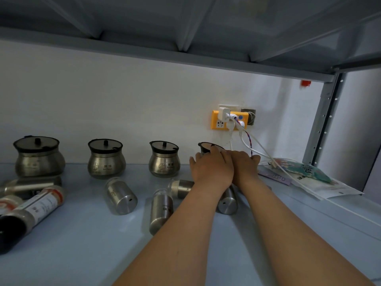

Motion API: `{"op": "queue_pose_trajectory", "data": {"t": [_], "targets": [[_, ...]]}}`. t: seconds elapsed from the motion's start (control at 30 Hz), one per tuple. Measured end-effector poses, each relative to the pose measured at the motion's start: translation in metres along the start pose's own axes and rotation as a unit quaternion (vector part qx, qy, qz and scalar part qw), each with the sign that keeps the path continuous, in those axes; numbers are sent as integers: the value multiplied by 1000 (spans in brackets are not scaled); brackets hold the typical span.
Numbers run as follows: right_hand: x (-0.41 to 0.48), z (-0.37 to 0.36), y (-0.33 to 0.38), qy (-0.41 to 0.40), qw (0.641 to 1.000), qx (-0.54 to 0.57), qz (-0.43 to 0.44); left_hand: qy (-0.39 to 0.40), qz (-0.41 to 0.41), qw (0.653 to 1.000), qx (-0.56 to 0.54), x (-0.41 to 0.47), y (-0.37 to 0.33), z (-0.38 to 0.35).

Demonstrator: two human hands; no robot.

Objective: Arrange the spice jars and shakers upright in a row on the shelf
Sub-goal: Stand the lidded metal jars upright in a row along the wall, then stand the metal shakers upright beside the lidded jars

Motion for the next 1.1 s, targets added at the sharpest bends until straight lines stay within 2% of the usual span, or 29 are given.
{"op": "queue_pose_trajectory", "data": {"t": [0.17,0.33,0.6,0.8,0.93,1.1], "targets": [[-1,9,2,-47,999,24,10,-40,-25,999,8,1,-9,10],[-4,23,2,-133,985,105,36,-84,-43,995,-17,2,-17,27],[-17,30,-8,-138,958,248,45,-112,-54,991,-47,-10,-25,43],[-23,28,1,-133,962,226,70,-123,-68,988,-62,-20,-27,54],[-38,50,15,-145,946,269,103,-138,-76,985,-63,-35,-16,71],[-65,69,51,-151,942,264,143,-163,-78,983,-39,-59,3,109]]}}
Point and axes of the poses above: each hand's wrist, its own x-axis towards the middle knuckle, its own z-axis out of the back of the hand, y = z × x, the point moved 7 cm from there along x, towards the middle knuckle, and after that the axes turned 10 degrees about -z, right-handed, at the moved point
